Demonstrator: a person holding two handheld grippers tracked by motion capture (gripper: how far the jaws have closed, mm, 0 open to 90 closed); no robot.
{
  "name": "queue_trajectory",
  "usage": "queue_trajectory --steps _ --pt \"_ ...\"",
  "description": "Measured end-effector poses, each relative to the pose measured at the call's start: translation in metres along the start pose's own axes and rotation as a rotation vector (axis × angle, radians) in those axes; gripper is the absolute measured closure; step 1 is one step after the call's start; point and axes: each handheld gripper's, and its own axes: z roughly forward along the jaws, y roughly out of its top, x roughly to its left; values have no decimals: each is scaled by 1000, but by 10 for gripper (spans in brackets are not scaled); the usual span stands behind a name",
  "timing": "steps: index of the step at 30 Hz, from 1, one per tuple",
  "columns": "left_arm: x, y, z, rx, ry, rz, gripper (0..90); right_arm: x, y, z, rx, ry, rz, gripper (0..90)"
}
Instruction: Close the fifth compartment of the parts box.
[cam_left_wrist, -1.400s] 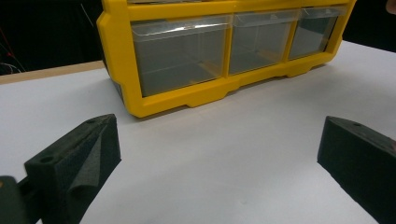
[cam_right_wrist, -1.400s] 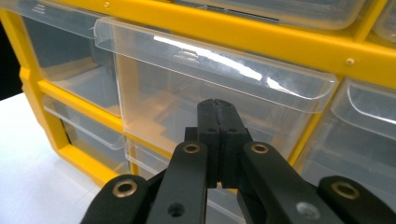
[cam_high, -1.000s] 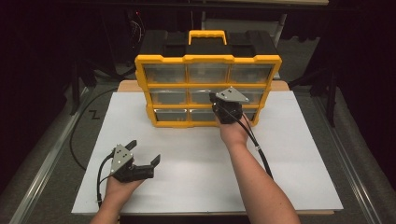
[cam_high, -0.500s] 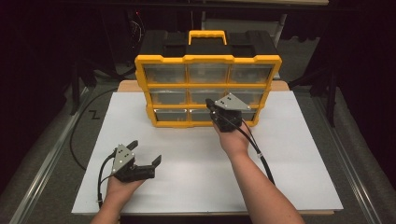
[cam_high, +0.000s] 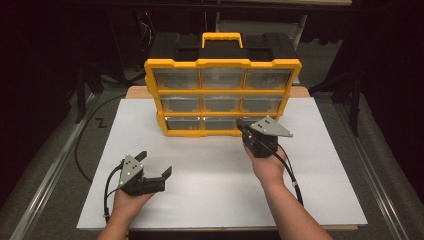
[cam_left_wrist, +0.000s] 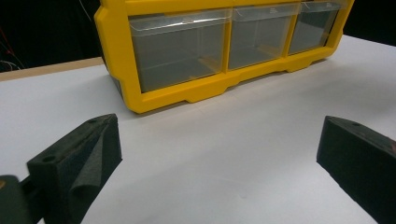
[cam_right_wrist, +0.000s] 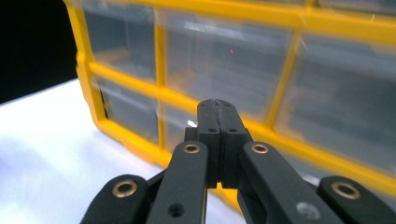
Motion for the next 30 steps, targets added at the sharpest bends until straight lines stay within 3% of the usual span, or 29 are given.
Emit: queue_trajectory --steps 13,17,24,30 --pt "1 0 0 3 15 2 1 -43 -52 -43 36 -50 35 900" --pt "0 1 -2 3 11 15 1 -57 -70 -68 54 -78 53 900" --pt "3 2 -2 2 19 14 0 -68 -91 -103 54 -83 74 900" --pt "2 2 -1 9 18 22 1 -68 -91 -106 22 -70 86 900"
